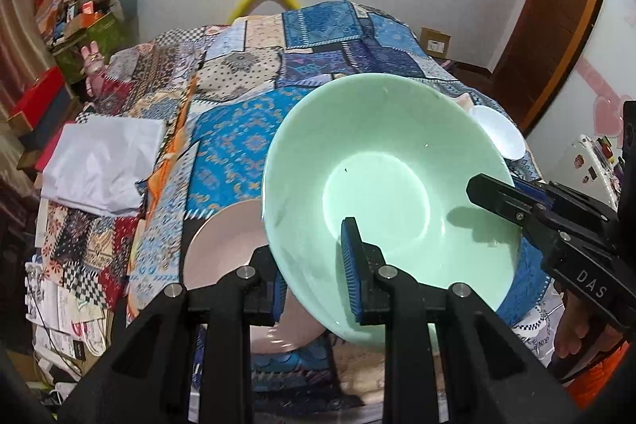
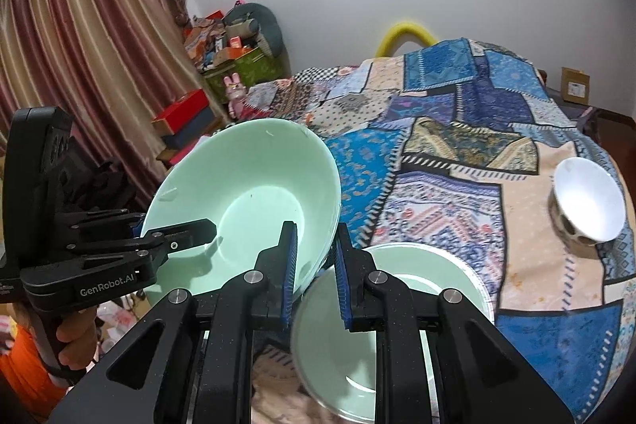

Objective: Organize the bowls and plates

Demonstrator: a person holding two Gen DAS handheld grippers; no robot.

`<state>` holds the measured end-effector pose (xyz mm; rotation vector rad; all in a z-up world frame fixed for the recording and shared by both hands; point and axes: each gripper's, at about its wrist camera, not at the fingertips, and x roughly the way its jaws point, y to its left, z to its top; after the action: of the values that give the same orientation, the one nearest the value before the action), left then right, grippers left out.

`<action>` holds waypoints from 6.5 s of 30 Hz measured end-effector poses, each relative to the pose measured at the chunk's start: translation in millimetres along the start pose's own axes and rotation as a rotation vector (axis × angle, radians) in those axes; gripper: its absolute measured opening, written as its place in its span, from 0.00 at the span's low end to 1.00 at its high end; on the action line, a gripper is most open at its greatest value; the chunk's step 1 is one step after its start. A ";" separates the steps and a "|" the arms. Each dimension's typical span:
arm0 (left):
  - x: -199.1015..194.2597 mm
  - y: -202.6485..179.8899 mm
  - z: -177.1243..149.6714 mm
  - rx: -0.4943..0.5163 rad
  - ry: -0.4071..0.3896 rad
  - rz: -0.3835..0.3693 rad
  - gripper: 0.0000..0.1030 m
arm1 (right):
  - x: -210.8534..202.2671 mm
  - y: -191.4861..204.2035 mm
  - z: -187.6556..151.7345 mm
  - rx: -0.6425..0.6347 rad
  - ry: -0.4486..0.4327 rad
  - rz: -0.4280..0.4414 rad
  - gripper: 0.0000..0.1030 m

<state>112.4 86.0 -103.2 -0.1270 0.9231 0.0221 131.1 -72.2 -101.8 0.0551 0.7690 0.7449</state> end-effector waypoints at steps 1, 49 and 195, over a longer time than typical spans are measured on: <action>-0.6 4.9 -2.1 -0.006 0.001 0.004 0.23 | 2.1 3.5 -1.1 -0.002 0.003 0.005 0.16; 82.0 100.3 -61.2 -0.170 0.200 0.017 0.23 | 104.6 33.0 -46.6 0.042 0.265 0.073 0.16; 236.7 -242.4 65.5 0.250 0.227 -0.191 0.23 | -28.8 -254.4 -31.9 0.271 0.027 -0.252 0.17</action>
<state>325.1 -155.2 -228.5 0.0163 1.1286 -0.2888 246.9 -287.2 -185.2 0.1898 0.8811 0.3999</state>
